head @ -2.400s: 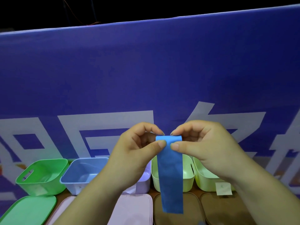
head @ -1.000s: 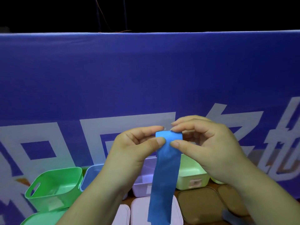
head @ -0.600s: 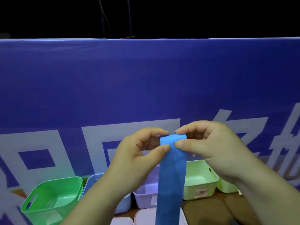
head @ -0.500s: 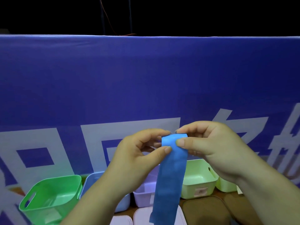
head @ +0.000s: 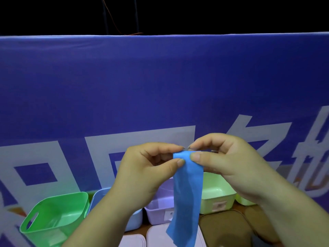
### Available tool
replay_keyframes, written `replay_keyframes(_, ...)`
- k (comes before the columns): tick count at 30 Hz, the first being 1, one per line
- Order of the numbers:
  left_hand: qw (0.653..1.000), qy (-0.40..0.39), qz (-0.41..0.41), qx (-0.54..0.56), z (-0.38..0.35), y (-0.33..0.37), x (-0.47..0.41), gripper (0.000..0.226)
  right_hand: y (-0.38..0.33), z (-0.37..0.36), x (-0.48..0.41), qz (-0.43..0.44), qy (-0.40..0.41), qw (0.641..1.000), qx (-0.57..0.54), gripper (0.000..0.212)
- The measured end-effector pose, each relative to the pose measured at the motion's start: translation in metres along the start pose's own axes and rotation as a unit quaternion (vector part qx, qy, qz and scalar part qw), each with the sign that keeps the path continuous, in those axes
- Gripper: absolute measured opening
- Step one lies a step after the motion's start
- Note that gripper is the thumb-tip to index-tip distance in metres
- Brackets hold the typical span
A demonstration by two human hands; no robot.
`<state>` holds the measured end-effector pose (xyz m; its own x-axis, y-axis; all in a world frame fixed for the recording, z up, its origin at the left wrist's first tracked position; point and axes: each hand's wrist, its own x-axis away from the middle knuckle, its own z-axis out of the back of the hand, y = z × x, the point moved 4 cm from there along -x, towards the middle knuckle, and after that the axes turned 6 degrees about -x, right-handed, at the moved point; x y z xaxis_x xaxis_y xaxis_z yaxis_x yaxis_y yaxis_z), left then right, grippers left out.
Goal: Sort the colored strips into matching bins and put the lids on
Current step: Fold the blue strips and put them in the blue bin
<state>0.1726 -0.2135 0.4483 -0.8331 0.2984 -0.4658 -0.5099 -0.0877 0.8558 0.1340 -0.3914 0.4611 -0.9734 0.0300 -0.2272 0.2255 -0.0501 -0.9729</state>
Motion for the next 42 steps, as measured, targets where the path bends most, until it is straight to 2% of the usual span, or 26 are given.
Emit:
replay_keyframes(4, 0.999, 0.021, 0.043, 0.011, 0.0, 0.003, 0.001, 0.022, -0.004, -0.001, 0.006, 0.068, 0.003, 0.994, 0.084, 0.019)
replay_keyframes(10, 0.993, 0.035, 0.103, 0.054, -0.002, 0.001, 0.005, 0.018, -0.001, -0.003, 0.008, 0.115, 0.011, 0.992, 0.059, 0.022)
replay_keyframes(15, 0.993, 0.033, 0.097, 0.06, -0.002, 0.006, 0.006, 0.016, -0.003, -0.004, 0.01, 0.153, 0.022, 0.985, 0.075, 0.023)
replay_keyframes(20, 0.999, 0.036, 0.027, 0.021, -0.001, 0.015, 0.007, 0.015, -0.003, -0.002, 0.008, 0.151, 0.03, 0.986, 0.067, 0.019)
replay_keyframes(27, 1.0, 0.012, -0.013, 0.015, -0.002, 0.013, 0.009, 0.023, -0.001, 0.0, 0.005, 0.125, 0.021, 0.991, 0.036, 0.015)
replay_keyframes(37, 0.999, 0.017, -0.022, 0.026, 0.0, 0.009, 0.01, 0.021, 0.004, -0.004, 0.005, 0.08, 0.019, 0.997, -0.013, 0.008)
replay_keyframes(42, 0.999, 0.028, 0.016, 0.03, 0.001, 0.007, 0.011, 0.021, 0.007, -0.006, 0.004, 0.062, 0.004, 0.998, -0.011, 0.008)
